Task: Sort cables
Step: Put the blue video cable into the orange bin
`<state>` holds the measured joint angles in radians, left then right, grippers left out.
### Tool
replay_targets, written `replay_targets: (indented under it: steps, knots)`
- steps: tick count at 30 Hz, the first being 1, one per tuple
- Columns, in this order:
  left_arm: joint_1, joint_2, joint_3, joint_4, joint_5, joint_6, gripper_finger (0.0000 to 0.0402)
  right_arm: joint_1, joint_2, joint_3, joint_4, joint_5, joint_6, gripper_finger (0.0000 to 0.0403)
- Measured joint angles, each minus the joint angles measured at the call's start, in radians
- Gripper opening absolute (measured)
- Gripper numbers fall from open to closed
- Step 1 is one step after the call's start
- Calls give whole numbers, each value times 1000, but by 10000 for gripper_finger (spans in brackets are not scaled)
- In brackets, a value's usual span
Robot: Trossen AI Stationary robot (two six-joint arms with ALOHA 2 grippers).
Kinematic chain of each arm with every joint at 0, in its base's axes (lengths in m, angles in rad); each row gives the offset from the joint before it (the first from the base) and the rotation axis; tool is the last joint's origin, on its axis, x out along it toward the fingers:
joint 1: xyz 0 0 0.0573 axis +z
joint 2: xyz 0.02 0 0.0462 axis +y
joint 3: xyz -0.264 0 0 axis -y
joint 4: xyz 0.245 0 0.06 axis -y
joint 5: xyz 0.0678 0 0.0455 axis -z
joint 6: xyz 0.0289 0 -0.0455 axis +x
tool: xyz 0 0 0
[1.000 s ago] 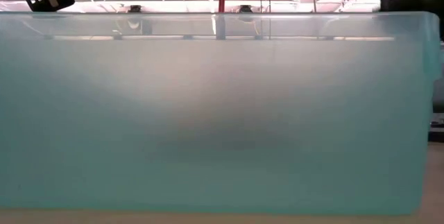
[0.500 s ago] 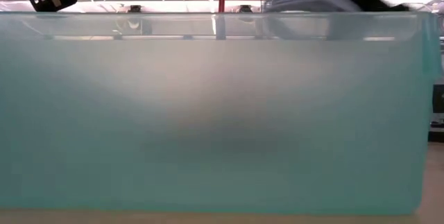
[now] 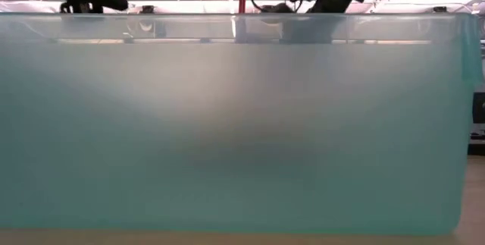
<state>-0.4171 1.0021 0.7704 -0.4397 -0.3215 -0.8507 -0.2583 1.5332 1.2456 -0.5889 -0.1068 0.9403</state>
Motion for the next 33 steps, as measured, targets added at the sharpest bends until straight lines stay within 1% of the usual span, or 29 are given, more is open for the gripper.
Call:
replay_targets:
  steps: [6,11,15,17,21,23,28,33]
  knots:
    - [96,0,0,-1,7,17,10,-72,95,105,8,-6,-97,45]
    - [158,0,0,-2,48,61,10,-76,209,201,23,-30,-140,45]
    - [204,0,0,-2,94,92,10,-76,295,229,21,-27,-143,45]
    - [225,0,0,-2,120,107,10,-76,306,231,43,-13,-142,45]
    - [252,0,0,-7,160,126,10,-78,300,234,66,100,-113,45]
    - [257,0,0,-7,168,131,10,-86,289,233,57,127,-94,45]
    - [273,0,0,-7,184,152,10,-105,279,235,42,78,-85,45]
    - [295,0,0,-6,195,175,10,-88,281,232,33,76,-85,45]
